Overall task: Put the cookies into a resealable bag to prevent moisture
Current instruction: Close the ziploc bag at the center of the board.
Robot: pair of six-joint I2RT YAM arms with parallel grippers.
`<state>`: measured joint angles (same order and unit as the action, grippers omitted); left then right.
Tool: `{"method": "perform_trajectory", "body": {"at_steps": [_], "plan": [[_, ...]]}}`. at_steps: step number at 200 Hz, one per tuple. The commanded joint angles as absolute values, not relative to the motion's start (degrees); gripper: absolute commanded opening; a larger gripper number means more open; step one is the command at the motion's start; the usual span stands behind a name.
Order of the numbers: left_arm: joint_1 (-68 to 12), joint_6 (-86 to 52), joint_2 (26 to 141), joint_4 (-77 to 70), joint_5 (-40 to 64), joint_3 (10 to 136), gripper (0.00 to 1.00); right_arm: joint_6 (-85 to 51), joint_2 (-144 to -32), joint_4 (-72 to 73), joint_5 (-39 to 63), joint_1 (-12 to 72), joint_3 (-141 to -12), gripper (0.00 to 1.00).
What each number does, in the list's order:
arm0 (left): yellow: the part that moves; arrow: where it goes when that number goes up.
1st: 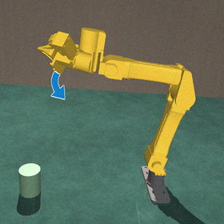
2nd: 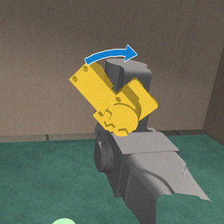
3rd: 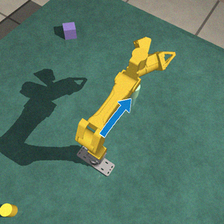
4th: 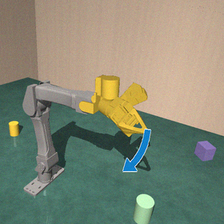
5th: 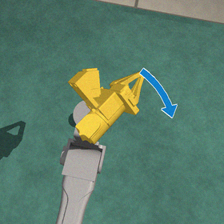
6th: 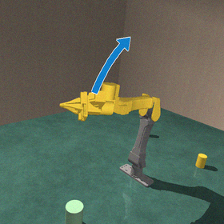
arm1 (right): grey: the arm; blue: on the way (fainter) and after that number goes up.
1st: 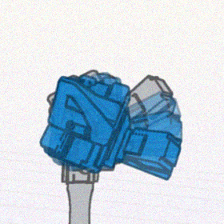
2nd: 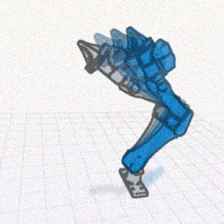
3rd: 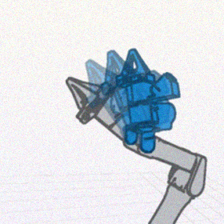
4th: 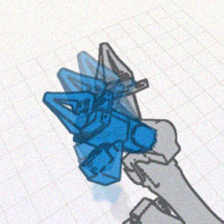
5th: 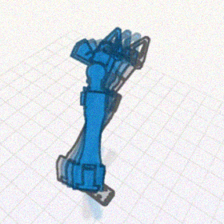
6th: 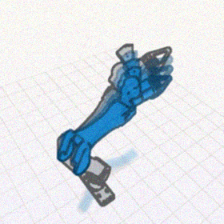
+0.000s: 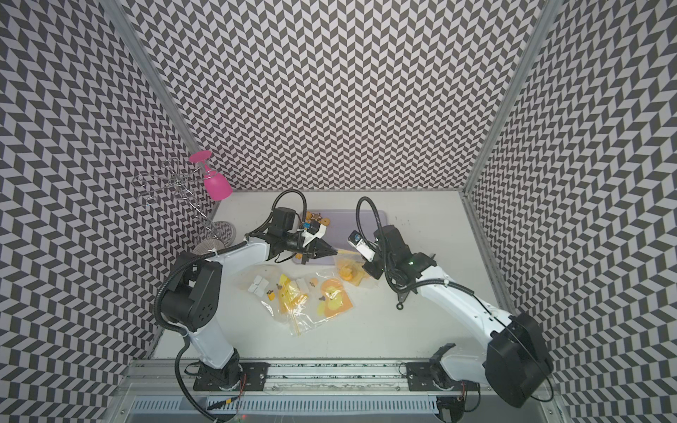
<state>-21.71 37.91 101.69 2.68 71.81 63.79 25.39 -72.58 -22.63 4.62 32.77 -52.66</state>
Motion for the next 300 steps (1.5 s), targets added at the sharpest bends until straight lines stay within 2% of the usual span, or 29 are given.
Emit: {"method": "perform_trajectory", "body": {"at_steps": [1, 4, 9, 19, 31, 37, 49, 54, 80, 121, 144, 157, 164, 175, 179, 182, 200, 204, 210, 225, 254, 270, 300], "plan": [[-21.32, 39.64, 101.86, 3.95, 72.97, 64.86, 0.0, 24.11, -69.87, -24.52, 1.04, 32.17, -51.73, 0.09], [-21.32, 39.64, 101.82, 3.91, 72.95, 64.91, 0.0, 23.92, -69.61, -24.46, 0.74, 32.21, -51.56, 0.15], [-21.32, 39.36, 101.85, 3.78, 72.88, 64.82, 0.0, 23.69, -69.06, -24.29, 0.1, 32.17, -51.15, 0.17], [-21.3, 38.79, 101.87, 3.42, 72.69, 64.8, 0.0, 23.51, -68.15, -24.25, -0.3, 32.18, -50.51, 0.12], [-21.28, 38.35, 101.68, 3.21, 72.69, 64.91, 0.0, 22.53, -67.3, -24.09, -2.02, 32.17, -50.0, 0.14], [-21.4, 37.99, 101.56, 2.84, 72.69, 64.8, 0.0, 22.26, -66.96, -23.8, -2.39, 32.17, -49.75, 0.18], [-21.4, 36.89, 101.13, 1.38, 72.45, 64.31, 0.0, 22.32, -66.15, -22.63, -1.21, 32.17, -49.26, 0.4], [-21.41, 36.42, 100.95, 0.8, 72.29, 64.01, 0.0, 22.32, -65.95, -22.0, -0.36, 32.17, -49.18, 0.43], [-21.6, 35.6, 100.99, -0.16, 72.14, 63.72, 0.0, 23.71, -66.51, -17.51, 7.78, 32.21, -49.31, 0.43], [-21.91, 35.24, 101.2, -0.09, 71.98, 64.07, 0.0, 25.01, -72.06, -15.35, 13.43, 32.29, -53.3, 0.39], [-21.97, 34.99, 101.16, -0.42, 71.96, 63.98, 0.04, 26.05, -75.91, -19.23, 14.7, 32.17, -57.32, 0.22], [-22.05, 34.61, 100.98, -0.82, 71.96, 63.83, 0.13, 26.41, -77.12, -20.85, 16.26, 32.17, -58.39, 0.12], [-21.93, 33.93, 100.92, -1.77, 71.9, 63.6, 0.2, 26.45, -77.4, -21.16, 17.04, 32.17, -58.45, 0.0], [-21.9, 32.27, 100.55, -3.55, 71.69, 63.05, 0.34, 26.07, -77.19, -21.13, 17.58, 32.17, -58.11, 0.0], [-21.95, 31.2, 100.26, -4.86, 71.63, 62.63, 0.53, 25.84, -76.98, -20.9, 17.53, 32.18, -57.9, 0.0], [-21.96, 30.24, 100.02, -5.89, 71.59, 62.32, 0.59, 25.53, -76.64, -20.59, 17.31, 32.21, -57.58, 0.0], [-21.49, 21.47, 98.2, -13.16, 70.32, 61.02, 0.69, 22.2, -73.99, -17.72, 13.26, 32.17, -55.45, 0.0], [-21.43, 19.73, 97.65, -14.48, 70.31, 60.86, 0.74, 21.28, -73.09, -17.23, 12.35, 32.09, -55.11, 0.0], [-21.27, 15.94, 96.53, -18.15, 69.79, 60.06, 0.88, 19.9, -71.76, -16.45, 11.25, 31.98, -54.72, 0.0], [-21.19, 5.6, 93.14, -28.49, 66.26, 56.64, 0.99, 14.88, -67.93, -14.89, 6.6, 31.66, -53.96, 0.0], [-22.47, -8.2, 87.19, -38.61, 48.62, 51.16, 1.0, 10.25, -60.3, -10.29, -3.55, 30.02, -51.72, 0.0], [-24.15, -8.87, 85.23, -37.16, 39.77, 49.86, 1.0, 9.83, -58.31, -10.13, -7.57, 27.51, -52.45, 0.0], [-28.43, -10.85, 81.27, -35.5, 25.41, 45.16, 0.99, 9.0, -60.46, -13.21, -8.71, 19.13, -57.12, 0.0]]}}
